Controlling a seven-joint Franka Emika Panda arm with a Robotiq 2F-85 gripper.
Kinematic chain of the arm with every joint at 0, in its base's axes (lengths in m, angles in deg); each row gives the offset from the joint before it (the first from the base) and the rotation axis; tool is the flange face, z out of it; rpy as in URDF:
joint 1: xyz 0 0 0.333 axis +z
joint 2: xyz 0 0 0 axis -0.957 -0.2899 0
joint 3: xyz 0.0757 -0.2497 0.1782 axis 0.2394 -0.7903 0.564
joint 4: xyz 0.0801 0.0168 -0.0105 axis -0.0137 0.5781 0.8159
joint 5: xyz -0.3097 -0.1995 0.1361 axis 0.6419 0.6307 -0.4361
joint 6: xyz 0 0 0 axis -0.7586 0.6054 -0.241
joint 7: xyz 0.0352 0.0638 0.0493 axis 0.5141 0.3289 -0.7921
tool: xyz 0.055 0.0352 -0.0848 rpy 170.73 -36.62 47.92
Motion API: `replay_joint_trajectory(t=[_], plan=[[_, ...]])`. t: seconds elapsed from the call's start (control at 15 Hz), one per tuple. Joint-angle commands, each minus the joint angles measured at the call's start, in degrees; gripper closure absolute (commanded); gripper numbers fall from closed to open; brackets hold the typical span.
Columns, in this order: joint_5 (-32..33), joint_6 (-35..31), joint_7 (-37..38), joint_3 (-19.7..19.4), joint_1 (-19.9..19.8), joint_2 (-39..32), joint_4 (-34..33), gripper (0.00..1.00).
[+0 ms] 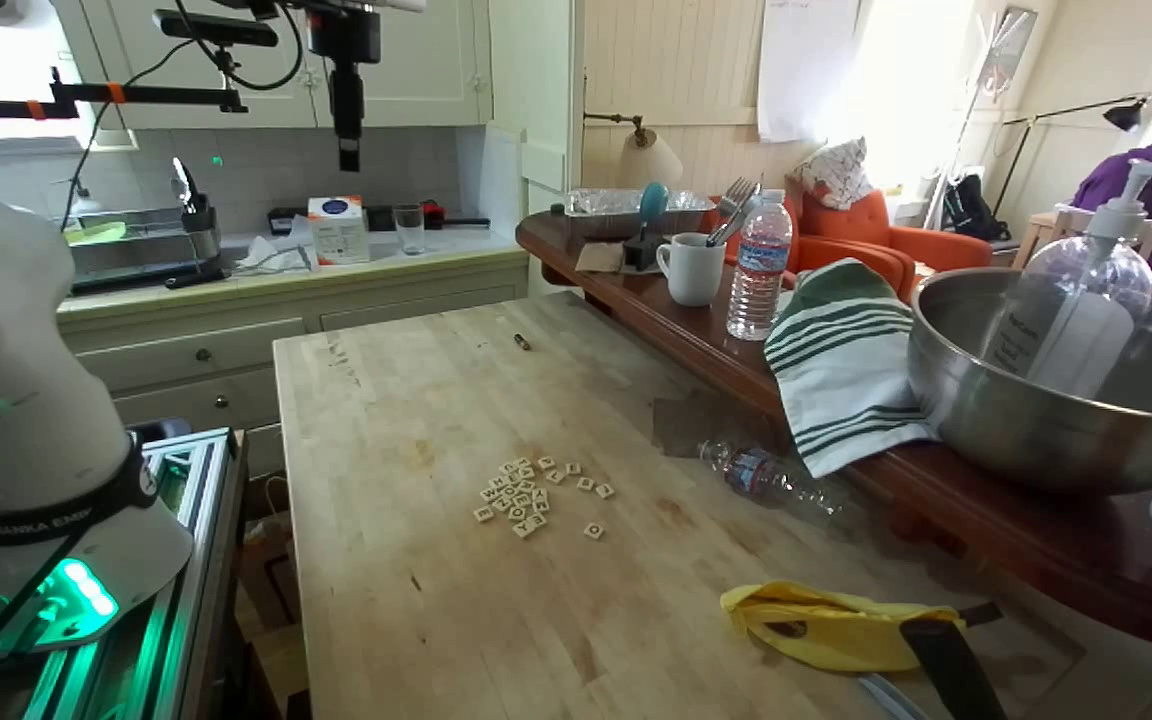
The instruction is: Create the word 'Part'.
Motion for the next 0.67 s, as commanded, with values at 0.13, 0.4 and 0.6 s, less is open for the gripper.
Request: replay_joint_trajectory(t=[0.13,0.4,0.6], plan=[[3.73,-18.68,-10.74,-3.86,-1.08,-2.40,10.16,0.00],[6.49,-22.07,-20.50,-7.57,-0.92,-5.58,13.52,0.00],[7.30,-25.70,-22.06,-9.41,-1.96,-8.49,15.59,0.00]])
